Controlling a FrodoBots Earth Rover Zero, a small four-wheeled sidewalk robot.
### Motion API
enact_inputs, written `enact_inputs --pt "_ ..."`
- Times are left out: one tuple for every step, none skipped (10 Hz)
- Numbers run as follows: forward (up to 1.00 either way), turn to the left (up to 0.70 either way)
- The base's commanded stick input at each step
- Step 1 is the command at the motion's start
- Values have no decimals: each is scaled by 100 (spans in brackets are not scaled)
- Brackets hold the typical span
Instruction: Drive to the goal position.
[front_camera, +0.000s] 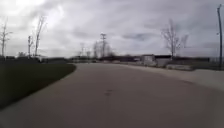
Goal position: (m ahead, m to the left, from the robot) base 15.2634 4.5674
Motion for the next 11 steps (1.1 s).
enact_inputs --pt "100 0" --pt "100 0" --pt "100 0" --pt "100 0" --pt "100 0" --pt "100 0" --pt "100 0" --pt "100 0" --pt "100 0" --pt "100 0" --pt "100 0"
